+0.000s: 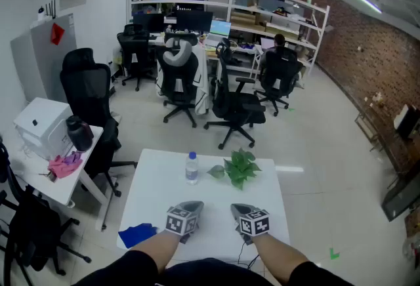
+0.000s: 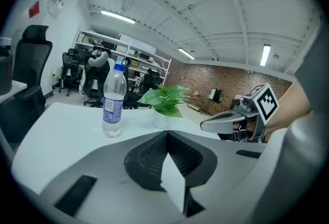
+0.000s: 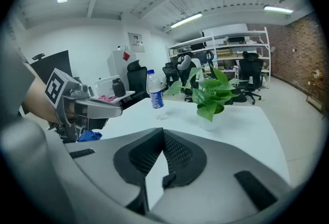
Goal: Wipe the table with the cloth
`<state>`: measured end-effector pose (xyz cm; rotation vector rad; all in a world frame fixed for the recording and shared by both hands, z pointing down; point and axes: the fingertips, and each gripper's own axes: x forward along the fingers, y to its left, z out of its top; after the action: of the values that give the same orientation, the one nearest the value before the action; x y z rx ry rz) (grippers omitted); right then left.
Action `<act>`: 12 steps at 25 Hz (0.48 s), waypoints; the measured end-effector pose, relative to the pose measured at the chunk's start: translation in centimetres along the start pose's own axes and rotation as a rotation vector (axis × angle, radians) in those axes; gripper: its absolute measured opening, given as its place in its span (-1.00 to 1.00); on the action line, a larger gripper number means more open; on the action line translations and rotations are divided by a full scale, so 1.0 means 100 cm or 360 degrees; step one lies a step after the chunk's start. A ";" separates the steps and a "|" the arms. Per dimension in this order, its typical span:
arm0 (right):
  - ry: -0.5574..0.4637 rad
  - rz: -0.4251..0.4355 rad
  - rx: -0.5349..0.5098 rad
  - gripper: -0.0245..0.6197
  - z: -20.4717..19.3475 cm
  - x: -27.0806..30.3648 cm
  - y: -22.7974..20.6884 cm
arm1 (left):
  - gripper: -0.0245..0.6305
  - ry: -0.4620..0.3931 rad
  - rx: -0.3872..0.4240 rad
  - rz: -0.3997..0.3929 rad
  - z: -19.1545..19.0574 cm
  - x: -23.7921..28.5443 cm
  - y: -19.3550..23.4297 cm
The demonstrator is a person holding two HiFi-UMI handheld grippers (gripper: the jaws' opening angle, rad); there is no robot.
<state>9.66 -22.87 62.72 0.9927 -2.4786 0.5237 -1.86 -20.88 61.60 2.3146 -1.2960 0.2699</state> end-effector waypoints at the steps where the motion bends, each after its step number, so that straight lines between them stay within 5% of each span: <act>1: 0.0001 0.0009 -0.0008 -0.92 0.000 0.002 0.004 | -0.93 -0.0006 -0.0005 0.0007 -0.001 -0.003 0.003; 12: 0.0071 0.0274 -0.0148 -0.92 0.002 0.061 0.100 | -0.93 -0.0064 -0.0101 0.0297 -0.030 -0.092 0.077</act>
<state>-1.52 -19.64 63.81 0.7290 -2.5368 0.4732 -13.10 -15.94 62.95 2.1593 -1.5212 0.2406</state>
